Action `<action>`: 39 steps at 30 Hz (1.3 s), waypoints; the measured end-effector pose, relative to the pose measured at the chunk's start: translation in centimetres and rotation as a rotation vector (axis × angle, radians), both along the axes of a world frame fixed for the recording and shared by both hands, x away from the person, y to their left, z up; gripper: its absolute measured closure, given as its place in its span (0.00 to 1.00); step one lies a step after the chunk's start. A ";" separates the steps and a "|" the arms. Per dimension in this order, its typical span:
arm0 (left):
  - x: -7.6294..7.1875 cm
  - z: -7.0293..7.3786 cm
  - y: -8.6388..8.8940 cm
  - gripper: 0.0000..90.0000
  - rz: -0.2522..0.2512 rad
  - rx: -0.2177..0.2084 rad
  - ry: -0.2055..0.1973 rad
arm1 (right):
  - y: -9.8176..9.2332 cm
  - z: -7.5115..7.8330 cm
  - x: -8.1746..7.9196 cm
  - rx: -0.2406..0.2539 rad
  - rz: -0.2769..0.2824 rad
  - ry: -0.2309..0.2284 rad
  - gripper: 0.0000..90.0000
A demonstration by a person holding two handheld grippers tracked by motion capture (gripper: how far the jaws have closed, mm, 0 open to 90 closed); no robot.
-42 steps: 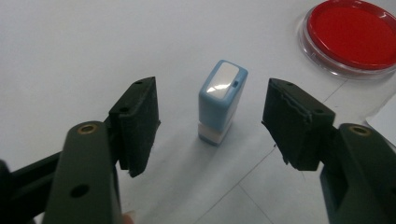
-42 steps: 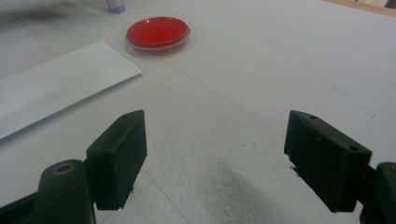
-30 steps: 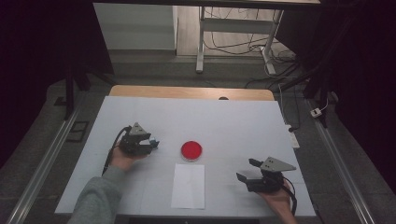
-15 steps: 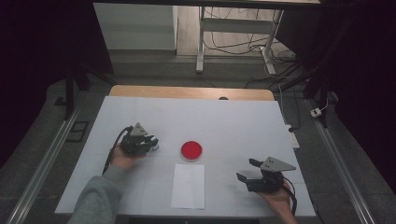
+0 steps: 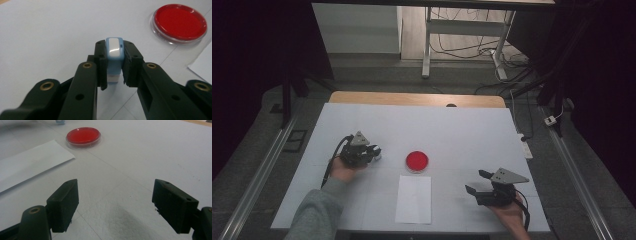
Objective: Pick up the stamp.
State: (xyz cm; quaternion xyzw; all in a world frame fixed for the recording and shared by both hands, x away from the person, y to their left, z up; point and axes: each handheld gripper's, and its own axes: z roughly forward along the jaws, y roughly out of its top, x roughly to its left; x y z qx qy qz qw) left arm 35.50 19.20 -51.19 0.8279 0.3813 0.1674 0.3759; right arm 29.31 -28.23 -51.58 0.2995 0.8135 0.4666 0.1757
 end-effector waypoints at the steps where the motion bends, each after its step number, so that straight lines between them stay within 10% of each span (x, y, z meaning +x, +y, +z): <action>1: -0.1 0.2 0.1 0.84 0.002 -0.012 -0.001 | 0.0 0.0 0.0 0.000 -0.001 0.000 0.24; 39: -5.8 3.8 -0.8 0.84 -0.049 -0.212 -0.044 | 0.0 0.1 0.0 0.008 -0.021 -0.037 0.24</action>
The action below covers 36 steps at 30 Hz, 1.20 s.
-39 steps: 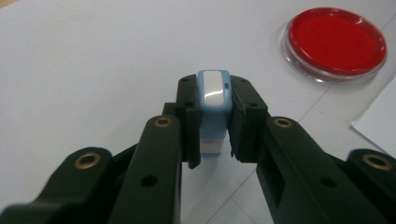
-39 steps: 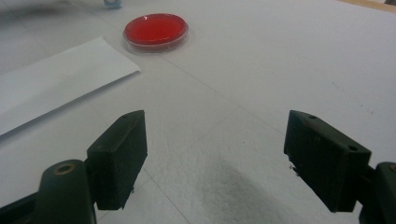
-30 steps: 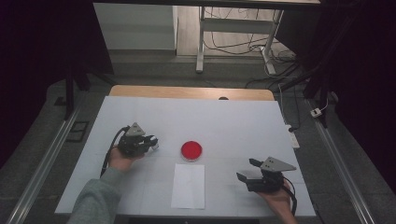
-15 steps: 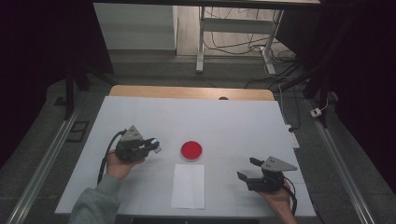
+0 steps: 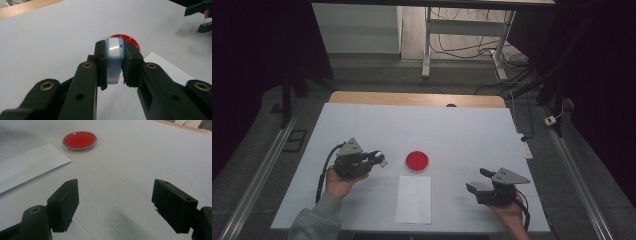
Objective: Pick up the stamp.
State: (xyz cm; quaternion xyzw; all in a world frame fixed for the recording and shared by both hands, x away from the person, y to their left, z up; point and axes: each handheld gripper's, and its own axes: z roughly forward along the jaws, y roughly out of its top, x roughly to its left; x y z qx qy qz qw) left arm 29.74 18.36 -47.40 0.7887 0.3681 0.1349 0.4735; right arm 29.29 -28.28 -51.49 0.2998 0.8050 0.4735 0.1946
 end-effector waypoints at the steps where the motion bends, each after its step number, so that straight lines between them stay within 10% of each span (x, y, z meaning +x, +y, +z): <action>1: 0.0 0.0 0.0 0.84 0.000 0.000 0.000 | 0.0 0.0 0.0 0.000 0.000 0.000 0.24; 36: -2.0 -0.6 -1.9 0.84 -0.051 -0.071 0.023 | 0.1 0.0 -0.1 -0.004 0.000 -0.012 0.24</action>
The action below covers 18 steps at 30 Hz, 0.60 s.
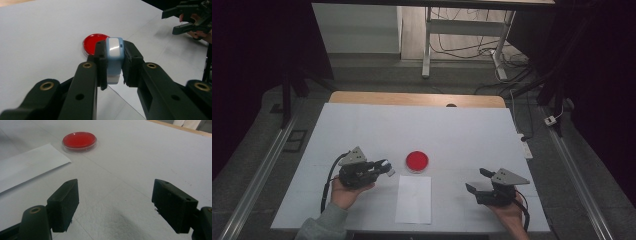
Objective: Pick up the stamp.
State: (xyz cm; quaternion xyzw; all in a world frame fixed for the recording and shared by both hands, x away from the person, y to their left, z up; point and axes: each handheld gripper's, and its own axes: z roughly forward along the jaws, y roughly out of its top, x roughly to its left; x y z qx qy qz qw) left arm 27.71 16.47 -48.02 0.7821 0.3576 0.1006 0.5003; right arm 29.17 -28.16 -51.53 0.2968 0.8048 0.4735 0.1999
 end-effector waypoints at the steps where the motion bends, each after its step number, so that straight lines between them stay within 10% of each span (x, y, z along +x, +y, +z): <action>1: 0.0 0.0 -0.1 0.84 -0.004 0.000 0.002 | 0.0 0.0 0.0 0.000 0.000 0.000 0.24; 18: -0.6 -0.2 -3.1 0.84 -0.088 -0.002 0.022 | 0.2 0.0 0.0 0.001 0.002 -0.002 0.24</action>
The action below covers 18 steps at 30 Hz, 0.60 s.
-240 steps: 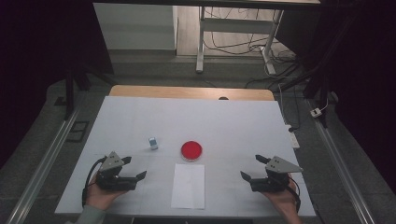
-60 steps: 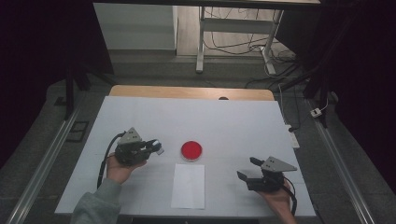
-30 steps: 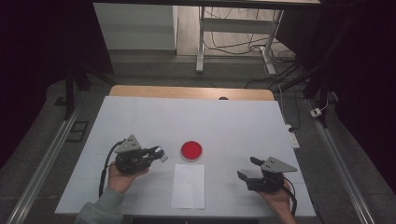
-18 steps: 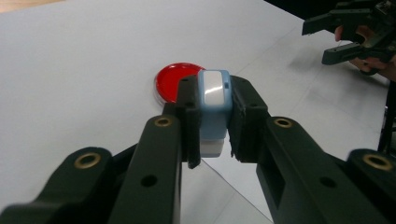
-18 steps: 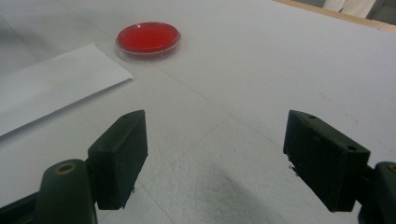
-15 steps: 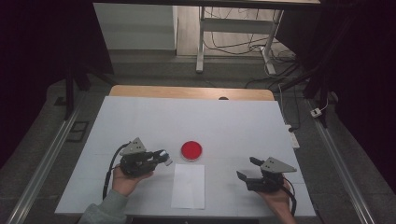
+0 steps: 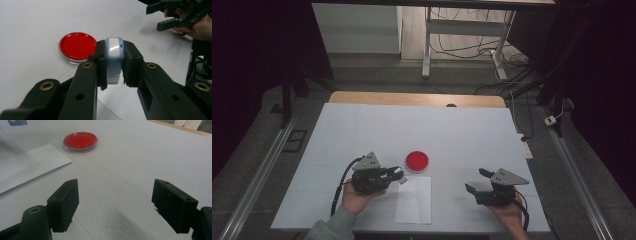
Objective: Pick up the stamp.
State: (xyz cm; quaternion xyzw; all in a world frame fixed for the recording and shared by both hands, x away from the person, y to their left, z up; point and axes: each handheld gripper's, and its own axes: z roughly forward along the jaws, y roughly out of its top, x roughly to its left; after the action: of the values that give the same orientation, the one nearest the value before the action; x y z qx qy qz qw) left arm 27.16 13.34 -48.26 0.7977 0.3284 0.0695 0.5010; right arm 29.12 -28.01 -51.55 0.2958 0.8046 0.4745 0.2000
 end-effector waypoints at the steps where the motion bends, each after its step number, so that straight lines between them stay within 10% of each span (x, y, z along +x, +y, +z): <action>1: 0.0 0.0 -0.4 0.84 -0.010 -0.002 0.003 | 0.0 0.0 0.0 0.000 0.000 0.000 0.24; 18: -0.2 -0.2 -2.6 0.84 -0.056 -0.009 0.011 | 0.0 0.0 0.0 -0.002 0.002 0.000 0.24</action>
State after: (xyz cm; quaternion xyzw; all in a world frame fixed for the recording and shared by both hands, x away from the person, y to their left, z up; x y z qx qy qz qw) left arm 27.00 10.75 -48.43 0.8047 0.3091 0.0495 0.5044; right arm 29.12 -27.99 -51.56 0.2945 0.8054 0.4739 0.2000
